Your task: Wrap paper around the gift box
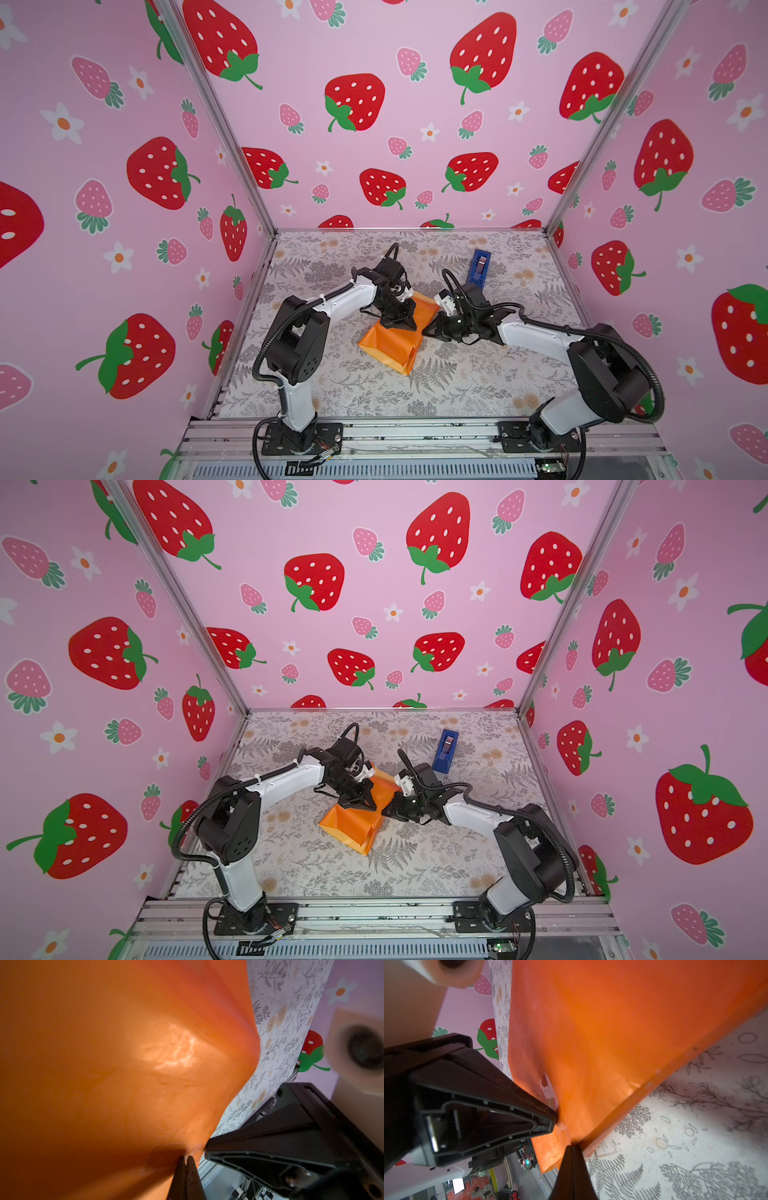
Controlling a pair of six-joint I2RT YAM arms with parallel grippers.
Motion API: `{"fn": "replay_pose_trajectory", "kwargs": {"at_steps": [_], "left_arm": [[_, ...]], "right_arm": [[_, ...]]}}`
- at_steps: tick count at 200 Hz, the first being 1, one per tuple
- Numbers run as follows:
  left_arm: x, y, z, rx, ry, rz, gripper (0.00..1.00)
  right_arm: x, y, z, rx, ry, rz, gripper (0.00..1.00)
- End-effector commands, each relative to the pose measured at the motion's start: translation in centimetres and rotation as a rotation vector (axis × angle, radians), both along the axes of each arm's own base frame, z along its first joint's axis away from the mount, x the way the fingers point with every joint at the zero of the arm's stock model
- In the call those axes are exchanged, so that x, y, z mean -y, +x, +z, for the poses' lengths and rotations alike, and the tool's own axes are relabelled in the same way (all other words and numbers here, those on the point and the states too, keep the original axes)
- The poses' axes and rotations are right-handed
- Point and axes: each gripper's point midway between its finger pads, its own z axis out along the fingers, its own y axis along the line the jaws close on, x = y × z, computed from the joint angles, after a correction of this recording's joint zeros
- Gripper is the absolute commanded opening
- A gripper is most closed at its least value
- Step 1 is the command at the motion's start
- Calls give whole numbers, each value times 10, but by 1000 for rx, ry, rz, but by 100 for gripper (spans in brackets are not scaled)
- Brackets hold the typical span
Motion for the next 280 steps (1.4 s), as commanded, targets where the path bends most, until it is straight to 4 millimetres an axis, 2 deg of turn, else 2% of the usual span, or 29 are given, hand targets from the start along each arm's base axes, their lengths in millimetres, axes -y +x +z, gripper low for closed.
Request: {"fn": "replay_pose_trajectory", "kwargs": {"at_steps": [1,64,89,128,153,183,199,239,280], "left_arm": [[-22,-17,-18,-57,116,8,0],[-22,-17,-19,-61,118,9,0],[-22,-17,-19,-61,118,10,0],[-22,-17,-18,-60,118,9,0],[-23,-18,-18,-61,118,8,0],[-23,-17,-19,-59,117,9,0],[-23,-17,-18,-58,114,9,0],[-23,-17,-14,-52,112,6,0],[-23,-17,-13,-49,111,2,0]], "right_arm": [[0,-7,-12,-36,-6,-2,0],[4,-7,-12,-27,-17,-12,0],[-1,-9,-10,-36,23,-9,0],[-6,-11,-21,-57,28,-6,0],[-5,-13,-35,-71,19,-16,0],[2,-18,-54,-109,18,-53,0],[8,-20,-56,-105,4,-78,0],[22,-22,-48,-82,-33,-129,0],[8,-17,-18,-56,83,-127,0]]}}
